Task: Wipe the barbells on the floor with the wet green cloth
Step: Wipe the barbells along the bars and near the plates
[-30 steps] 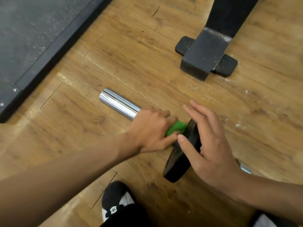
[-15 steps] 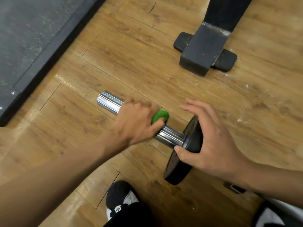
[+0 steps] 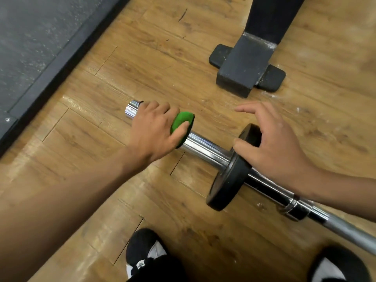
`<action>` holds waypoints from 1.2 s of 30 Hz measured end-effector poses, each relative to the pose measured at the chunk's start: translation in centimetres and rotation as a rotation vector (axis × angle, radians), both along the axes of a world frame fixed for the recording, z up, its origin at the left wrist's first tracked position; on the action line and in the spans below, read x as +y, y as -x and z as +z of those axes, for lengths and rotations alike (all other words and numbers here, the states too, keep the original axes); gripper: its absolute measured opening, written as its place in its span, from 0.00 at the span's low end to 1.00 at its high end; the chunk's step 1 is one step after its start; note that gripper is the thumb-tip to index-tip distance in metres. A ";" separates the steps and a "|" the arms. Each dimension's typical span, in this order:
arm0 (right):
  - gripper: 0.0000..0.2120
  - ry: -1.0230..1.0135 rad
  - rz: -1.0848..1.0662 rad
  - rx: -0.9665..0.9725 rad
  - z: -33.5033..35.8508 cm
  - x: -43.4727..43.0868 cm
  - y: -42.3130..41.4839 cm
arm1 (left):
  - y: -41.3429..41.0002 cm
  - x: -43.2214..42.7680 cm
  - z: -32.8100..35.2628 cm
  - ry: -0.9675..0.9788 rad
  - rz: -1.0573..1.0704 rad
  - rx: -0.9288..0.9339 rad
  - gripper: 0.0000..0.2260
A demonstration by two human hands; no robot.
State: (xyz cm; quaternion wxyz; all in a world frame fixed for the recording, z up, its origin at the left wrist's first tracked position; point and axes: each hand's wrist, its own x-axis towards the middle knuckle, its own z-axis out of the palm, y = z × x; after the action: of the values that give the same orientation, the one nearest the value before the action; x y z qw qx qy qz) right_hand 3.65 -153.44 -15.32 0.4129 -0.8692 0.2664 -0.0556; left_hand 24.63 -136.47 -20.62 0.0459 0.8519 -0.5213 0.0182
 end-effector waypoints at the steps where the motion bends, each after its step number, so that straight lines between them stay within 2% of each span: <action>1: 0.26 0.033 0.000 -0.011 0.3 0.3 -0.3 | 1.1 -0.7 -0.1 0.008 -0.022 0.012 0.23; 6: 0.19 0.331 0.166 -0.088 1.0 2.1 0.0 | 8.2 -1.5 -1.9 0.057 -0.309 0.055 0.26; 9: 0.18 0.297 0.202 -0.057 1.3 1.2 -0.3 | 4.9 0.5 -2.9 0.039 -0.415 -0.100 0.27; 13: 0.19 0.173 0.090 0.011 1.6 -0.4 -1.3 | 0.9 1.0 -2.3 0.043 -0.301 -0.117 0.30; 18: 0.14 0.228 -0.022 -0.038 2.3 -2.3 -1.9 | -2.0 -2.0 -1.3 0.046 -0.082 -0.021 0.35; 20: 0.13 0.191 -0.035 -0.025 2.1 -2.2 -2.5 | -1.8 -3.4 -1.5 0.074 -0.021 -0.023 0.35; 22: 0.11 0.162 -0.048 0.014 1.6 -2.5 -2.9 | 0.3 -4.8 -1.9 0.113 -0.049 -0.020 0.32; 25: 0.12 0.084 -0.115 0.000 1.0 -4.4 -3.9 | 4.8 -6.3 -3.3 0.141 -0.310 -0.056 0.28; 28: 0.09 0.086 -0.207 -0.028 1.0 -5.8 -4.6 | 4.0 -6.8 -4.1 0.089 -0.443 -0.140 0.31; 30: 0.07 0.083 -0.220 -0.030 0.8 -6.0 -4.7 | 1.3 -7.1 -4.2 0.073 -0.422 -0.169 0.32; 32: 0.11 0.109 -0.173 0.028 0.6 -6.1 -4.5 | -0.9 -7.3 -3.8 0.070 -0.357 -0.176 0.31; 36: 0.17 0.094 -0.251 0.050 0.1 -7.1 -4.9 | 0.1 -9.4 -2.4 0.127 -0.235 -0.068 0.34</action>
State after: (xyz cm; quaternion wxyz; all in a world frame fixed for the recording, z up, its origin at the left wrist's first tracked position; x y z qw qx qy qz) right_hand 8.58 -160.56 -15.25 0.3549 -0.8485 0.3804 -0.0975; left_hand 24.49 -145.88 -23.03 0.0839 0.7792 -0.6166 0.0744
